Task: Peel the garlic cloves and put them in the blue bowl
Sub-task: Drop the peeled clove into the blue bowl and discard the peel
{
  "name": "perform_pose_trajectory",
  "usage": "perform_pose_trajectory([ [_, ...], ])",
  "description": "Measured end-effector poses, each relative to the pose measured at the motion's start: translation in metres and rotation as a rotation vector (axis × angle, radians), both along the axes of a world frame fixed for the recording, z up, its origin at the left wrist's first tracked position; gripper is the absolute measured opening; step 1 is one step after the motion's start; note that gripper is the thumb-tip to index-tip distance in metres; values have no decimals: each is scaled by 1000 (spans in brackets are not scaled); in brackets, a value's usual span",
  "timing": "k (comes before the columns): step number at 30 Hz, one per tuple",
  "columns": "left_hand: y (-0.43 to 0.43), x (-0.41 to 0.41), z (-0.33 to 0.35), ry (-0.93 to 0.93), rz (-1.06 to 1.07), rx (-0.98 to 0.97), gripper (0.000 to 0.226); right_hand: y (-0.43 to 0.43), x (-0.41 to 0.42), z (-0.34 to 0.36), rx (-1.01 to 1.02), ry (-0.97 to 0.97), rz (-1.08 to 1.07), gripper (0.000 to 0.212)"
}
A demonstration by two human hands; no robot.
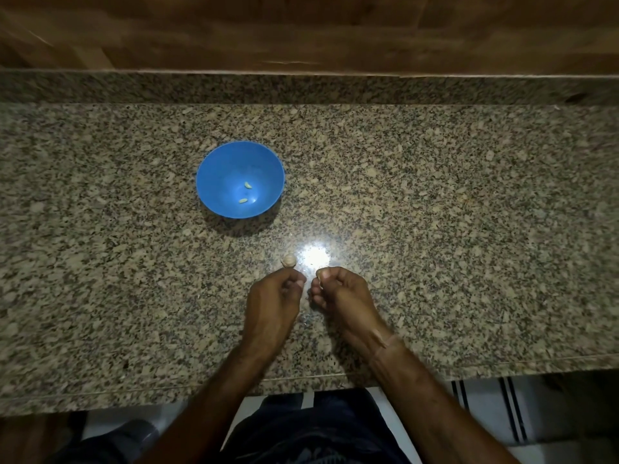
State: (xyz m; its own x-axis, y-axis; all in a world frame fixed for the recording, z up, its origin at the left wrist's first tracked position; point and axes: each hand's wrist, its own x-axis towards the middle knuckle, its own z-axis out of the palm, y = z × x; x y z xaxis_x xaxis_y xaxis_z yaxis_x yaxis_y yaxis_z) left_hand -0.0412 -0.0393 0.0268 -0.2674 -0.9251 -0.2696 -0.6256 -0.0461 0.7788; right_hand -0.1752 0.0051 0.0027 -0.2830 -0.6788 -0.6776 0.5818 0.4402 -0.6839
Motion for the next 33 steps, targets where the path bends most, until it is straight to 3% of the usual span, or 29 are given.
perform_pose_trajectory([
  [4,0,-5,5,112,-10,-22,11,5,-2,2,-75,175,97,17],
  [12,0,-3,5,65,-103,-204,4,9,-10,3,-131,309,219,18],
  [16,-2,0,9,86,-83,-213,5,14,-14,3,-191,279,258,19],
  [19,-1,1,11,93,-94,-196,9,16,-15,1,-204,369,272,23],
  [26,0,0,17,80,-91,-141,6,19,-15,7,-284,678,323,6],
  [33,2,-1,14,81,-68,-128,5,20,-16,5,-291,713,330,8],
])
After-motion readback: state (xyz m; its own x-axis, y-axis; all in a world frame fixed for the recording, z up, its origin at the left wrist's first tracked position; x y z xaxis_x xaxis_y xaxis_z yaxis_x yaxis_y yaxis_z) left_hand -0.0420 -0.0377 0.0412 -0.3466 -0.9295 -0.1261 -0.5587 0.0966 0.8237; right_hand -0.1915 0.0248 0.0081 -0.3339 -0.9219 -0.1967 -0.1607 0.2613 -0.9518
